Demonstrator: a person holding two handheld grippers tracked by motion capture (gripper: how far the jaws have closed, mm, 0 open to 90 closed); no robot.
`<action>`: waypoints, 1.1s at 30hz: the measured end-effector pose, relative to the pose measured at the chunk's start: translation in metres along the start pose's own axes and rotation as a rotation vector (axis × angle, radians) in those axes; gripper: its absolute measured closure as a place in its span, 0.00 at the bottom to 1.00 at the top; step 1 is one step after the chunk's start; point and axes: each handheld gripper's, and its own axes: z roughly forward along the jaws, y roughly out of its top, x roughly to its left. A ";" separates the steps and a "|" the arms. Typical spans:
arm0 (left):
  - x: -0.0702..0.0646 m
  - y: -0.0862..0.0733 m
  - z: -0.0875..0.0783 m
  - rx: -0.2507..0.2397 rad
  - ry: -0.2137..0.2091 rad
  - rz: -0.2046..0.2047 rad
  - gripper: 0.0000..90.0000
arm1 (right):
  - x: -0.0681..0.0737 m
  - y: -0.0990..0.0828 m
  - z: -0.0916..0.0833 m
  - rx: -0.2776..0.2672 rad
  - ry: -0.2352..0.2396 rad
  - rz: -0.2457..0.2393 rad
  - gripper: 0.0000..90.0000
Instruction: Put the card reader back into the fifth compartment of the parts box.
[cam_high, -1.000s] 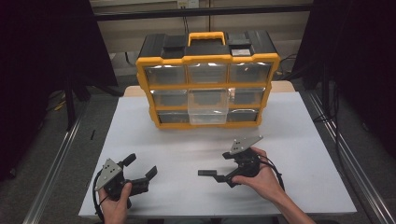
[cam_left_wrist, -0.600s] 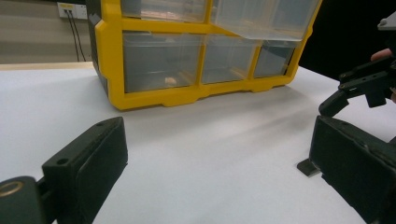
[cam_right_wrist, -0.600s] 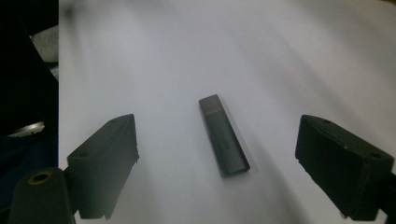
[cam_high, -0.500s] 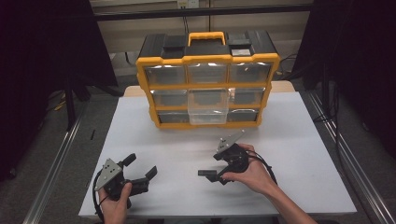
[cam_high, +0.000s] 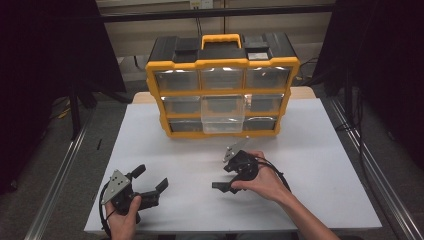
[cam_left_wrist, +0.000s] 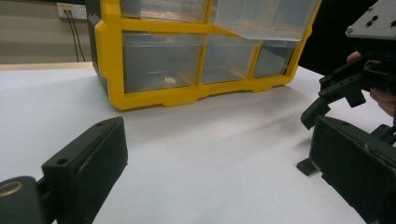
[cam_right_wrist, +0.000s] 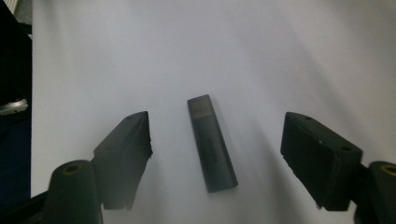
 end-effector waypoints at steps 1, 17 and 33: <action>0.000 0.000 0.000 0.001 0.000 0.001 0.05 | 0.000 0.001 0.001 0.010 -0.002 0.003 0.27; 0.000 0.000 0.000 -0.002 -0.002 -0.001 0.05 | -0.002 0.001 0.013 0.099 -0.011 -0.036 0.48; 0.000 0.000 0.000 -0.001 -0.006 0.001 0.05 | 0.007 0.002 0.017 0.150 -0.052 -0.122 0.72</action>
